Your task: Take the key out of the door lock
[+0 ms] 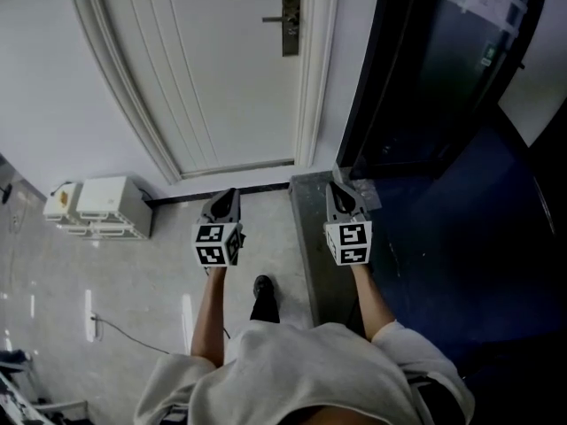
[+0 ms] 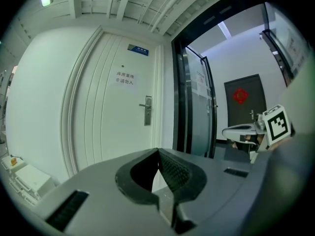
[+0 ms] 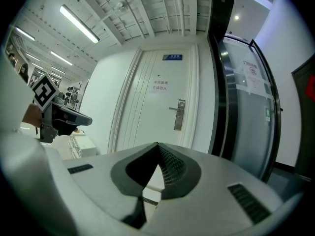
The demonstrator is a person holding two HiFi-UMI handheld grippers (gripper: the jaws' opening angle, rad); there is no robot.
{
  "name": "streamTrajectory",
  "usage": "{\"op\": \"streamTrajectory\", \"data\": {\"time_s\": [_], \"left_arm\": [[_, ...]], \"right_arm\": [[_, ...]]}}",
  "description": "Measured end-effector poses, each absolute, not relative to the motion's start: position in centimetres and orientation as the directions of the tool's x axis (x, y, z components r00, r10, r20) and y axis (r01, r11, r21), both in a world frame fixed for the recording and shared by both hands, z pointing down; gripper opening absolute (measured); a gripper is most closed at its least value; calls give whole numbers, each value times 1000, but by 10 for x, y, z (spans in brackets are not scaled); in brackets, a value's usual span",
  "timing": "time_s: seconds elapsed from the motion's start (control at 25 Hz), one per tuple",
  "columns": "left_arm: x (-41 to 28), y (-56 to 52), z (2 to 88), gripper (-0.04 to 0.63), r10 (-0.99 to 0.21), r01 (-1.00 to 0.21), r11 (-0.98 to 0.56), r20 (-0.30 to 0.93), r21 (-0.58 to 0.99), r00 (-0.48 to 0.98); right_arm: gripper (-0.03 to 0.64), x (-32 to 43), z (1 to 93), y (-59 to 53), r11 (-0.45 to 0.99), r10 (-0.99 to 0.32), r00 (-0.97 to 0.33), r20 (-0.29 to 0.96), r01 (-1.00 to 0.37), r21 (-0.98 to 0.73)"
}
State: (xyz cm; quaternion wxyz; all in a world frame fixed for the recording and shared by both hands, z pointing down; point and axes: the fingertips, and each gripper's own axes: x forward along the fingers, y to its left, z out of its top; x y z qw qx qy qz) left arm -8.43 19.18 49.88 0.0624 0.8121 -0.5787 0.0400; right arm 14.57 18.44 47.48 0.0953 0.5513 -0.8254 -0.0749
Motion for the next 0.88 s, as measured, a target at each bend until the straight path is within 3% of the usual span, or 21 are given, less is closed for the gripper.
{"op": "streamTrajectory", "data": {"time_s": [0.88], "left_arm": [[-156,-102,455,18,-895,-900,-434,90,40,436]], "right_arm": [[23,61,430,-86,289,-956,-291,34,-920,265]]}}
